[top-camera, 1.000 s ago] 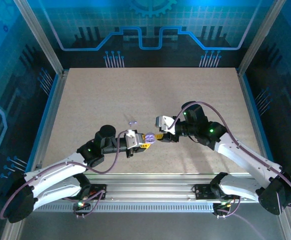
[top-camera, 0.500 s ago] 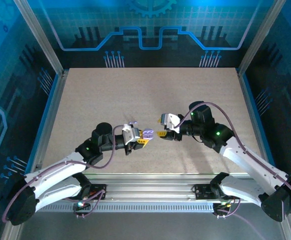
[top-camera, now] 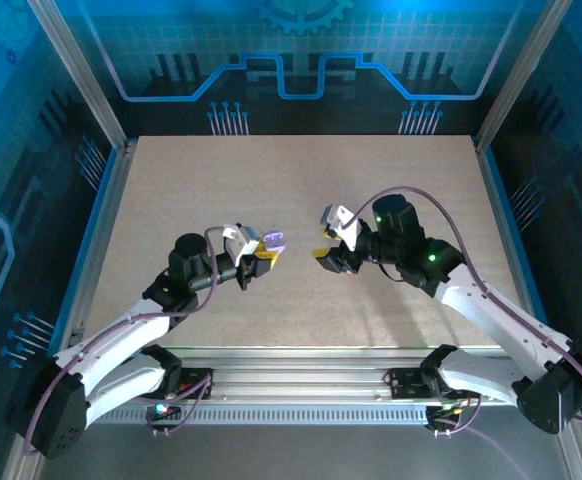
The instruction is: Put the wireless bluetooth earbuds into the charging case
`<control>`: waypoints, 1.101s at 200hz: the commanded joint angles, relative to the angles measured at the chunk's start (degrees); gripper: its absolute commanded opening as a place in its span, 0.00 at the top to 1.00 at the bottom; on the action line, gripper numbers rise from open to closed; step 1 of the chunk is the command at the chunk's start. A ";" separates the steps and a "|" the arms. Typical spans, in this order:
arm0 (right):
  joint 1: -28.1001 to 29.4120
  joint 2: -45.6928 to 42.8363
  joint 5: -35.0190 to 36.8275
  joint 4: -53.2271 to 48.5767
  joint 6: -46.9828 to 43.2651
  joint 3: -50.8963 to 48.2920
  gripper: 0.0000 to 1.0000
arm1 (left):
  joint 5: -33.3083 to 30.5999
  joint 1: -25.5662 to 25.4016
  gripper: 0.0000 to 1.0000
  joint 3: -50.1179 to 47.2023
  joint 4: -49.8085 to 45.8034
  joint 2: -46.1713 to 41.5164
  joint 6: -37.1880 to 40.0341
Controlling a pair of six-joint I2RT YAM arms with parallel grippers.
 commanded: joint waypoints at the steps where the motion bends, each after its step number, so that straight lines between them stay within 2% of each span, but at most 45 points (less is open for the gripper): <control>1: 0.30 3.33 2.98 -5.49 8.44 5.20 0.47 | -3.10 2.17 0.83 -0.86 3.07 0.77 -4.55; 65: 2.96 17.23 5.39 -15.58 19.57 17.65 0.48 | -12.27 7.85 0.84 -0.69 4.70 3.87 -12.01; 103: 4.88 25.32 7.09 -17.17 25.59 21.94 0.49 | -14.47 12.45 0.83 -2.02 5.49 3.44 -16.49; 135: 5.82 32.72 11.29 -19.21 31.79 26.89 0.53 | -14.42 16.24 0.83 -3.01 5.13 2.52 -17.67; 170: 6.57 39.04 11.67 -19.20 37.38 31.20 0.54 | -15.33 17.45 0.83 -3.75 5.79 1.45 -17.93; 220: 6.94 46.10 14.37 -20.64 45.35 36.81 0.55 | -19.96 19.99 0.85 -3.99 2.68 0.39 -19.75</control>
